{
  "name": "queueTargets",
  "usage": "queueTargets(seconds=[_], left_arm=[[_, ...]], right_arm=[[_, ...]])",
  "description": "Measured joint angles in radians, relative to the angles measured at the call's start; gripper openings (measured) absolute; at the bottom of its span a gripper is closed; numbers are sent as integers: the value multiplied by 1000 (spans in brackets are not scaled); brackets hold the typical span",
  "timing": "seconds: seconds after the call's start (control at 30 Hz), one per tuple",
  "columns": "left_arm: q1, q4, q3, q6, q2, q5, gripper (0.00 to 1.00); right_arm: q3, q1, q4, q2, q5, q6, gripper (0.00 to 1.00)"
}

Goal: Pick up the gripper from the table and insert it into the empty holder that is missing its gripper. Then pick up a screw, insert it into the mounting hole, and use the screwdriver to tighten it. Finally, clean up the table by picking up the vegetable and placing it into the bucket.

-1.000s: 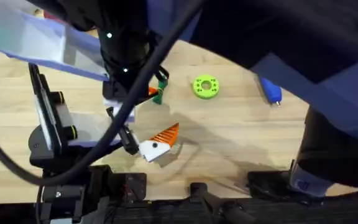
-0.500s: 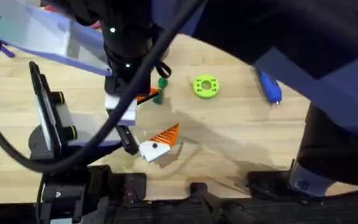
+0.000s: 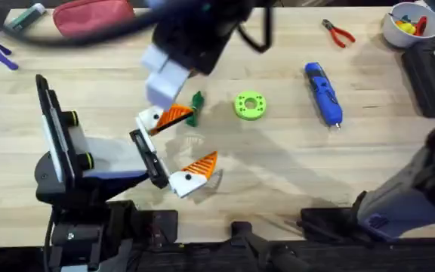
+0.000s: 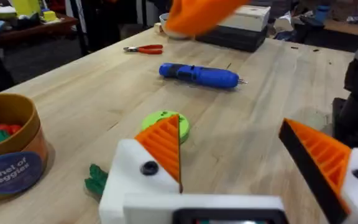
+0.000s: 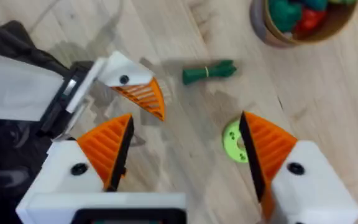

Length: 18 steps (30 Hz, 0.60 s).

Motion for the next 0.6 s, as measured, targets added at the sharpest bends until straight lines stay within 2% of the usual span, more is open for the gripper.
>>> queueTargets(seconds=[0.1,0.2,0.43,0.6], left_arm=[[0,0,0,0,0,0,985],[0,0,0,0,0,0,985],[0,0,0,0,0,0,987],[0,0,0,0,0,0,986]], right_arm=[[-13,-38,-2,-29,0,40,992],[-85,-80,8,-73,0,80,992],[-401,-229,93,-236,8,216,991],[-641,-405,151,-392,42,303,992]])
